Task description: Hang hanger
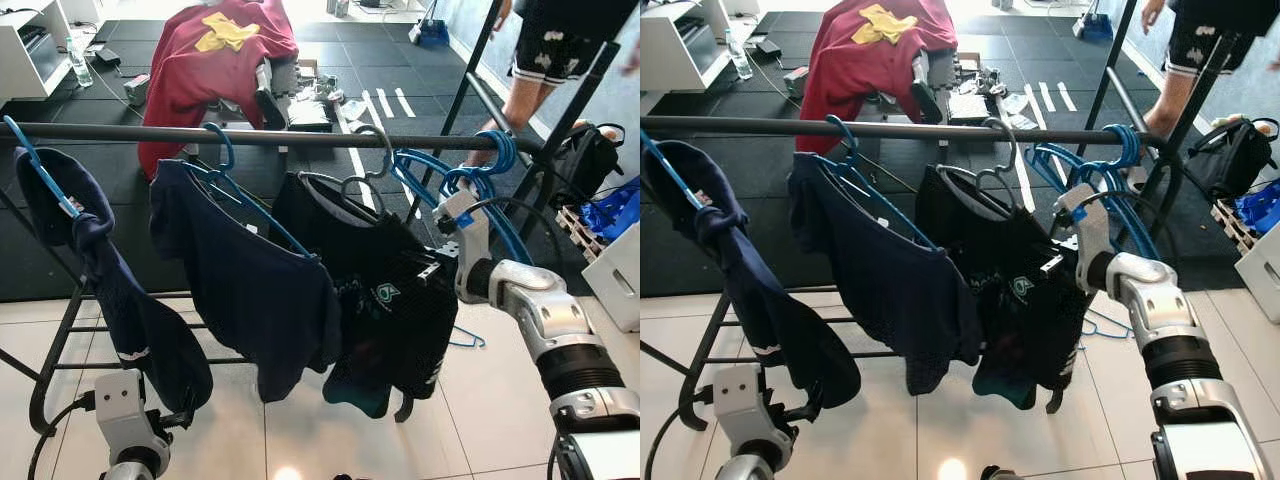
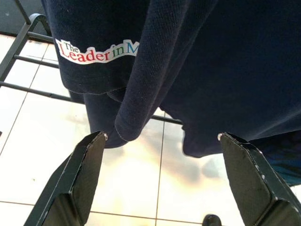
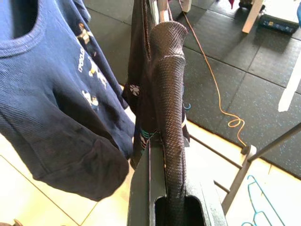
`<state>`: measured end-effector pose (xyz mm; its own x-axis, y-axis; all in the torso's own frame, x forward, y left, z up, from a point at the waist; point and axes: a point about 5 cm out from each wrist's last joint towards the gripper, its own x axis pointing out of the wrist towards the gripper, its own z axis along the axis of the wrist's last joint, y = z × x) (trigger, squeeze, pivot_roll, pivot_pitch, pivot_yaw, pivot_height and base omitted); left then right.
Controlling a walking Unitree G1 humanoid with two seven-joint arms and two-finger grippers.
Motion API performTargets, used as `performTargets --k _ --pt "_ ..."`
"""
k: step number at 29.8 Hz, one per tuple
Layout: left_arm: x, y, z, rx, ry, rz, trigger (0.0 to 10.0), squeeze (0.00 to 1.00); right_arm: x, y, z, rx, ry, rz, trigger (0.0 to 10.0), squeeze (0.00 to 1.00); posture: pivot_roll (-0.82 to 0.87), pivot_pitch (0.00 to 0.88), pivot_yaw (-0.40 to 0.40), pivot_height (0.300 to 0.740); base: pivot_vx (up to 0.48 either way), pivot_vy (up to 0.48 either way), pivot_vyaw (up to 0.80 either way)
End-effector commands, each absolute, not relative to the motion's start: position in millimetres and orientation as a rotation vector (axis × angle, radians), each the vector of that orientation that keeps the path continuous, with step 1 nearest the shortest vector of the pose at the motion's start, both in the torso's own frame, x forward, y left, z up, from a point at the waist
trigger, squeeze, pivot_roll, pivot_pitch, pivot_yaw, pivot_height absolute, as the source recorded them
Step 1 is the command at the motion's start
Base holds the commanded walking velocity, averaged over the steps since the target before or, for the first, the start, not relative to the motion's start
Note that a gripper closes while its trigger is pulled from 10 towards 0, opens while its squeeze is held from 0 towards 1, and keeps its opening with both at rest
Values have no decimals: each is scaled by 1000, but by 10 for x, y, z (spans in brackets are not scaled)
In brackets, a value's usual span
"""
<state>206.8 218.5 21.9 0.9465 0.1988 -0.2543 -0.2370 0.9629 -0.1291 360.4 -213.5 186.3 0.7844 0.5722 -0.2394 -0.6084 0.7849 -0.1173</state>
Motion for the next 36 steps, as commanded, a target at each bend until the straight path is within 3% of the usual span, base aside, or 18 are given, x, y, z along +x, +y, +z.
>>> performTargets --k 1,19,23,36 --pt "1993 2212 121 -149 301 236 10000 0 3598 -2129 1957 -182 131 652 0 0 -131 167 -36 740 0 0 0" --pt "2006 2225 82 -122 355 241 10000 0 3361 -2049 2319 -136 -24 835 0 0 -144 172 -33 740 -86 0 0" --pt "2013 2252 91 -116 357 241 10000 0 3220 -2131 2329 -211 19 908 0 0 -150 171 -33 740 -291 0 0" --pt "2040 2267 120 -107 351 231 10000 0 3138 -2332 2358 -315 83 856 0 0 -155 170 -29 740 -305 0 0"
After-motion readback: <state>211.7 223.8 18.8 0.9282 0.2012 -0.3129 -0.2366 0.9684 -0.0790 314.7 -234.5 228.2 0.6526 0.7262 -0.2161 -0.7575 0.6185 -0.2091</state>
